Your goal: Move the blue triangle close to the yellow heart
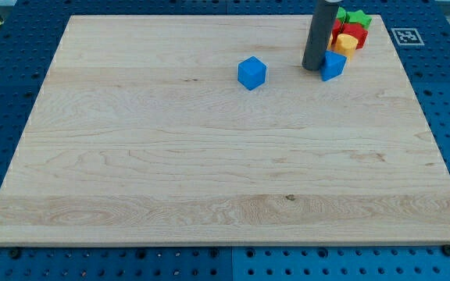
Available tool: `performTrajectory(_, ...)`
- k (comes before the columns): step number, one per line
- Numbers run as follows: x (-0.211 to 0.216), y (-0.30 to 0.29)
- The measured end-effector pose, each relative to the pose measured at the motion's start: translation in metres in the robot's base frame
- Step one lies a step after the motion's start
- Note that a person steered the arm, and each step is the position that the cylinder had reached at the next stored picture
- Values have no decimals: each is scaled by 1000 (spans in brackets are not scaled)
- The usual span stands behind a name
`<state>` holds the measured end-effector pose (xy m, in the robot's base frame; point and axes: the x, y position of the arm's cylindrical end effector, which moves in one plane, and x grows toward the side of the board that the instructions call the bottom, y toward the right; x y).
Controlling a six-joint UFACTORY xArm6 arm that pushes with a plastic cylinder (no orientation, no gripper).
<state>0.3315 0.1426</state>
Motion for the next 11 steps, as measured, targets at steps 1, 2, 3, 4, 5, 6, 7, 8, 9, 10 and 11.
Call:
performTrajectory(1, 7, -2)
performTrajectory(2, 14, 4)
performTrajectory(3, 21, 21)
performTrajectory(4, 21, 21)
performTrajectory(5, 21, 21)
performTrajectory(6, 28, 21)
performTrajectory(7, 32, 21)
performTrajectory(8, 29, 21)
performTrajectory(9, 28, 21)
performTrajectory(10, 44, 19)
performTrajectory(11, 77, 27)
